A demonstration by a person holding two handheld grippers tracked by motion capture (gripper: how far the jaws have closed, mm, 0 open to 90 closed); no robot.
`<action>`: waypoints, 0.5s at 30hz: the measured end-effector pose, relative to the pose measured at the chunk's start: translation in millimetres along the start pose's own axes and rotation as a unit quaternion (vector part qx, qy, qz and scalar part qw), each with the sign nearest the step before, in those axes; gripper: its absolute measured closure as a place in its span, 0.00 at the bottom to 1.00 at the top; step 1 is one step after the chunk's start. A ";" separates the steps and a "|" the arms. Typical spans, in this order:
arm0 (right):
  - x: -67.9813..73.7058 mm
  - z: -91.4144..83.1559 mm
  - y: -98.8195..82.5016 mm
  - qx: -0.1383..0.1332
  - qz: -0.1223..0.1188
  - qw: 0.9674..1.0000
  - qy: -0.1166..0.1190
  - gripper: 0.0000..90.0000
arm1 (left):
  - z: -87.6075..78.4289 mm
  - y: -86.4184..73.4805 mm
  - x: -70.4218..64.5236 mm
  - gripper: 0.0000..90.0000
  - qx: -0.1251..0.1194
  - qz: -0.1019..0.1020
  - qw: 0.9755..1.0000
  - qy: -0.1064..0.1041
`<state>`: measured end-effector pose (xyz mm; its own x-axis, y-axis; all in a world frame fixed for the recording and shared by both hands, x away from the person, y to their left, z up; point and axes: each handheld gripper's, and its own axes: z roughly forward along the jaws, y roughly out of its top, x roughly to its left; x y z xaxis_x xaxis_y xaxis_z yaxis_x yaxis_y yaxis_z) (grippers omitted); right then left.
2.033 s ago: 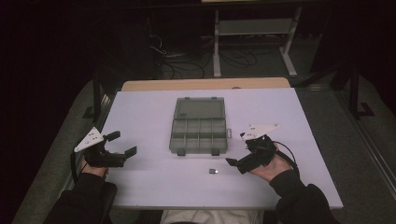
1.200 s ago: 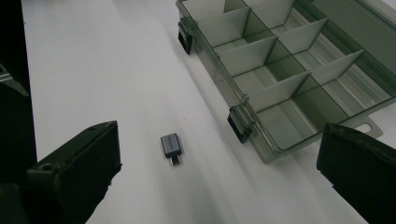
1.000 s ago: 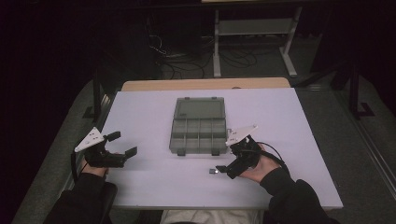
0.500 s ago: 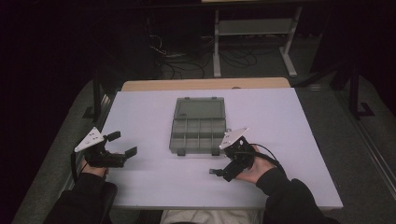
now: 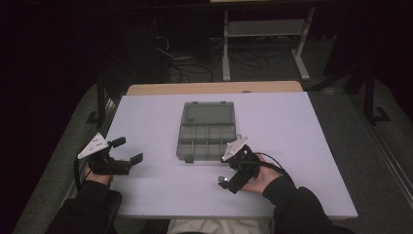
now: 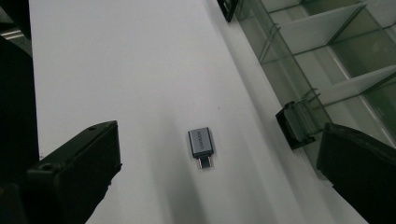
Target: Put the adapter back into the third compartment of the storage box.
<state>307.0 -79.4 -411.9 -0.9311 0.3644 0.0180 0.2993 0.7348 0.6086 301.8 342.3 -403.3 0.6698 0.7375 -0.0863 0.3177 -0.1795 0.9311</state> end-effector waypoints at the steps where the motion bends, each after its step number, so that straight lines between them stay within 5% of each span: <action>1: 0.1 1.4 0.1 0.002 -0.003 1.000 0.001 0.00 | 0.0 0.0 0.0 0.00 0.000 0.000 1.000 0.000; 15: 1.9 15.4 1.0 0.034 -0.018 0.999 0.013 0.07 | 0.0 0.1 -0.2 0.00 0.000 0.000 1.000 0.000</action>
<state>308.7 -69.1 -423.4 -0.9464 0.3225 0.0185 0.2783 0.7849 0.5535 301.7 342.1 -403.2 0.6702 0.7372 -0.0856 0.3169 -0.1799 0.9313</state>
